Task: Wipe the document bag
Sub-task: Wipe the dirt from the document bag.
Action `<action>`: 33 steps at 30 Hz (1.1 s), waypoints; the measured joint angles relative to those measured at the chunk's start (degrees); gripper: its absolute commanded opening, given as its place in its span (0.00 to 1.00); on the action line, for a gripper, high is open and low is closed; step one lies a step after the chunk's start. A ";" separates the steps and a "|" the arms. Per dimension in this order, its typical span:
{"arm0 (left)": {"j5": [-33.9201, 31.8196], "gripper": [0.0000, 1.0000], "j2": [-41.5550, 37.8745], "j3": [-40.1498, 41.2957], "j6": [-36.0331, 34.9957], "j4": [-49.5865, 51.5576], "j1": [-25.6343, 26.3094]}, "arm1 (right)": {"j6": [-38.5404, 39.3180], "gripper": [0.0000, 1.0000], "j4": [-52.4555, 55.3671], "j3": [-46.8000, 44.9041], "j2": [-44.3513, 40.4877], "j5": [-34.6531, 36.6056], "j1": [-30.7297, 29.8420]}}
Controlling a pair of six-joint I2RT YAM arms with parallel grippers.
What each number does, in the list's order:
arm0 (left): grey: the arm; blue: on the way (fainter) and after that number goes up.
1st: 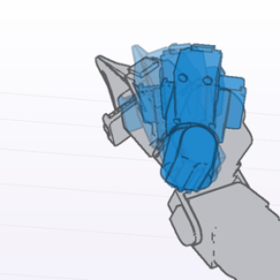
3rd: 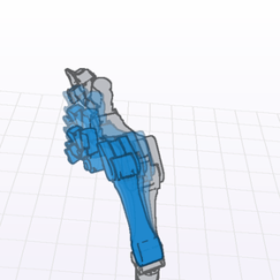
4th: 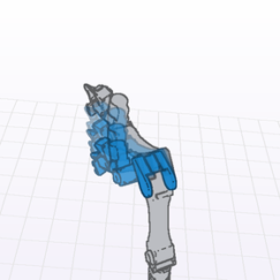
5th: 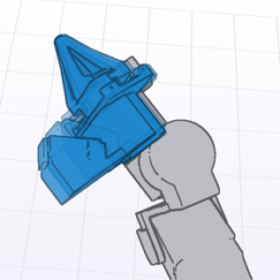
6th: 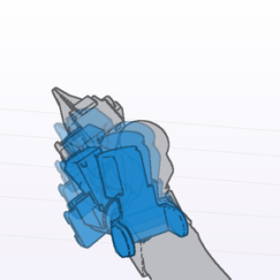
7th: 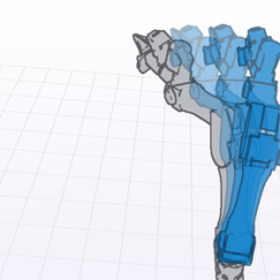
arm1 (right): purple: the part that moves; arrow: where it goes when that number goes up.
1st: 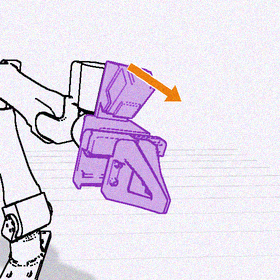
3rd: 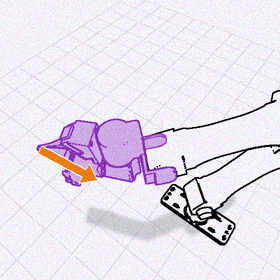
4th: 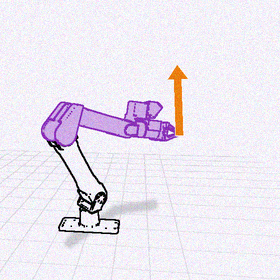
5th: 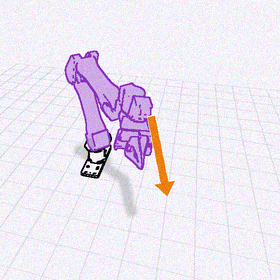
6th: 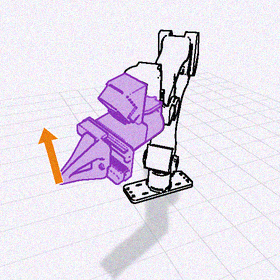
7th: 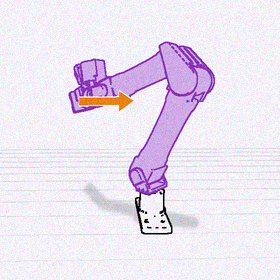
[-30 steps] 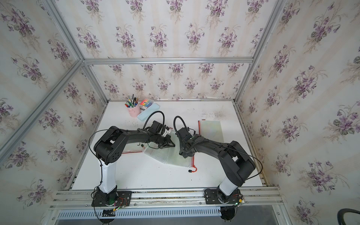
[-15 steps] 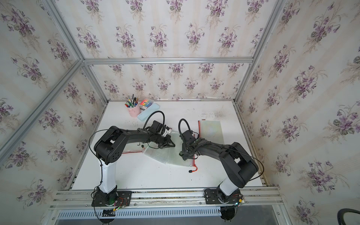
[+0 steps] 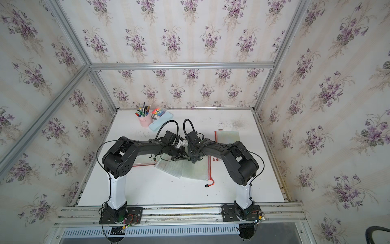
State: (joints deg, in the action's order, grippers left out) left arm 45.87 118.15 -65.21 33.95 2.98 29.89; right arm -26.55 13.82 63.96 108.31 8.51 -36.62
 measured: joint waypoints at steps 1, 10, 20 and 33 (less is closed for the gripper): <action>-0.20 0.00 -0.11 0.09 0.00 -0.04 0.02 | 0.13 0.10 -1.16 -0.96 -0.50 0.96 1.86; -1.16 0.00 -1.03 0.63 0.42 0.87 0.15 | 2.67 0.11 1.53 -4.20 -10.60 0.59 -4.85; -1.33 0.00 -1.18 0.50 0.92 1.68 0.15 | -3.45 0.11 0.94 -20.65 -18.67 -3.76 -5.18; -1.46 0.00 -1.20 -0.04 0.85 2.95 0.28 | -1.95 0.11 -0.24 0.81 -3.63 -3.10 -2.78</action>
State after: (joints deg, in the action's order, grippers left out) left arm 44.40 116.95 -65.25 34.81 5.93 30.17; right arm -28.49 13.58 64.77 104.68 5.41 -39.40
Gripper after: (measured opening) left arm 0.048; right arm 0.143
